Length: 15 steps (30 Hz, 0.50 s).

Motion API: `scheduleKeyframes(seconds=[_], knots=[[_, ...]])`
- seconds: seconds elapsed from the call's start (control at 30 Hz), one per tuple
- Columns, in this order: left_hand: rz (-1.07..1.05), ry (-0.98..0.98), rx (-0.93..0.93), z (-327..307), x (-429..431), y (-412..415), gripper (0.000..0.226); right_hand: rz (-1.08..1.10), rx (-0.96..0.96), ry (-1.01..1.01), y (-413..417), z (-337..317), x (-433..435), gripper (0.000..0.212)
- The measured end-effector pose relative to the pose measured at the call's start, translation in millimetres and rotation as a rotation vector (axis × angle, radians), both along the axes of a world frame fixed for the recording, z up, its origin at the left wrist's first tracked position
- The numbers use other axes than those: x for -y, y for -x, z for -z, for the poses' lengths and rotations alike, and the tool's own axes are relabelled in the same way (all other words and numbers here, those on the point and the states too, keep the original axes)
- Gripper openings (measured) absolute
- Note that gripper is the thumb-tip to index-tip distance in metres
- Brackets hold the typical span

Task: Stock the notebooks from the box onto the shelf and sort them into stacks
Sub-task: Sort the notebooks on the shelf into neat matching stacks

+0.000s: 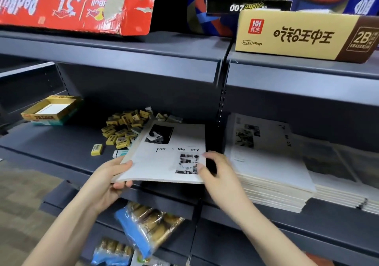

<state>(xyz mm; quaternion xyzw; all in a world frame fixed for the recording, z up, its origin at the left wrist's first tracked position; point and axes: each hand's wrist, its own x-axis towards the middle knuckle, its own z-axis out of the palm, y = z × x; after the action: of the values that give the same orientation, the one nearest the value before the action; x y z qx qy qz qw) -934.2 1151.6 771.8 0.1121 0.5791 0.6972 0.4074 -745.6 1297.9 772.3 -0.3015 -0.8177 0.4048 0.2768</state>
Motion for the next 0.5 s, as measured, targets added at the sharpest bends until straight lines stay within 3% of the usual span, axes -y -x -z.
scheduleKeyframes(seconds=[0.1, 0.17, 0.27, 0.5], knots=[[0.015, -0.032, -0.005, 0.7, 1.6, -5.9, 0.02, 0.027, -0.091, 0.314, 0.5, -10.0, -9.2, 0.049], [0.053, -0.063, -0.027, -3.1, -2.2, -15.2, 0.021, -0.009, -0.144, 0.453, -0.9, -15.4, -14.3, 0.039], [0.117, -0.114, -0.105, -10.9, -12.9, -31.6, 0.023, 0.005, -0.169, 0.468, -9.9, -20.6, -25.1, 0.014], [0.224, -0.15, -0.295, -20.3, -54.4, -65.5, 0.021, 0.19, -0.177, 0.329, -49.8, -26.9, -53.3, 0.028]])
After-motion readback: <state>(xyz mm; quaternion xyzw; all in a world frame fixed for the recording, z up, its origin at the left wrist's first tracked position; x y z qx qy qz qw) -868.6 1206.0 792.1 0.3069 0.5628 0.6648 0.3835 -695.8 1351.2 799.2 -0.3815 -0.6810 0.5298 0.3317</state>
